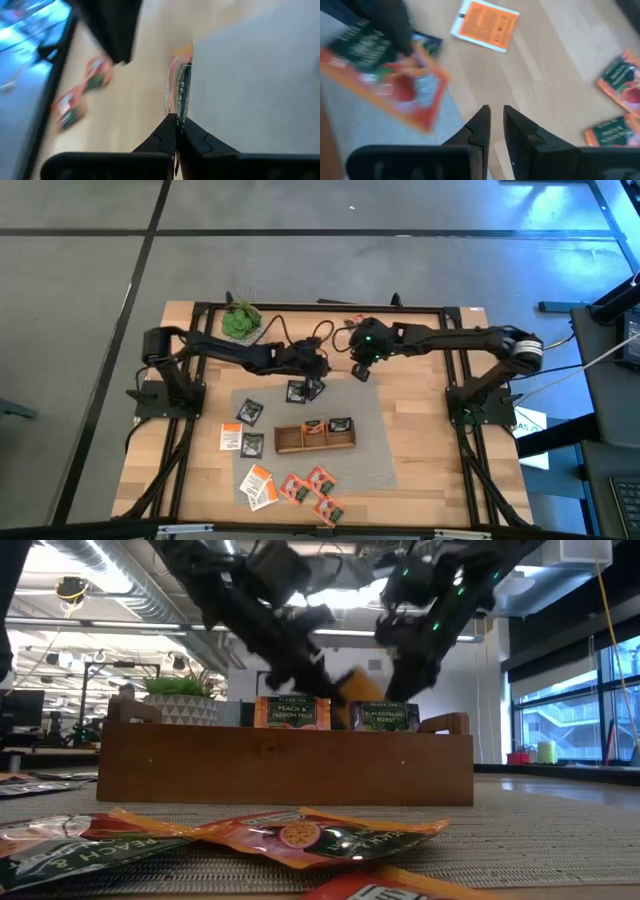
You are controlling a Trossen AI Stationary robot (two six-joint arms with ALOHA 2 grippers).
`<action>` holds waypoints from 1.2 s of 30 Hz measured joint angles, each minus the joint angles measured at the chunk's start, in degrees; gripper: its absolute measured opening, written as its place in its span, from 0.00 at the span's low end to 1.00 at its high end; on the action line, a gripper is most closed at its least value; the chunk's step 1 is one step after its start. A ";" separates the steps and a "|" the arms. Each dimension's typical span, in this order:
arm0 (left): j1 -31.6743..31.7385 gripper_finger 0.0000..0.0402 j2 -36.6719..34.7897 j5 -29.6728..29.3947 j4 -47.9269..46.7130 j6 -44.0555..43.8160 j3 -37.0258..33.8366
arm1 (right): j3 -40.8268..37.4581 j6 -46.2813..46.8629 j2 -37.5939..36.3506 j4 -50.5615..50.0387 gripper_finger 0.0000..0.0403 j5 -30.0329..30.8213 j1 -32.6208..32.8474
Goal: Pick & Place Tea
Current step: Put the orange tea bag into the middle section of the wooden organizer
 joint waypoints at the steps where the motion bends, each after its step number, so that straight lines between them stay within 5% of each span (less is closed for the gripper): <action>1: -0.13 0.01 -0.97 3.48 -0.02 -0.66 0.00 | 0.00 -0.05 -1.41 -1.33 0.14 -0.26 0.44; 6: -2.46 0.01 -3.99 14.90 1.35 2.82 0.00 | 0.07 2.09 -6.14 -4.29 0.14 -8.40 2.87; 12: -7.90 0.02 -4.23 14.67 4.20 21.98 0.02 | -0.07 2.98 -6.46 -3.87 0.14 -20.94 6.91; 20: -15.12 0.02 -4.23 5.90 6.98 47.86 0.00 | -0.33 3.23 -6.44 -3.28 0.14 -19.33 10.82; 30: -20.12 0.02 -4.23 -7.29 12.66 65.44 0.00 | -0.35 4.36 -6.44 -0.82 0.14 -19.49 11.32; 36: -20.85 0.02 -4.23 -14.63 14.21 75.29 0.00 | -0.35 6.21 -6.44 0.50 0.19 -24.60 11.35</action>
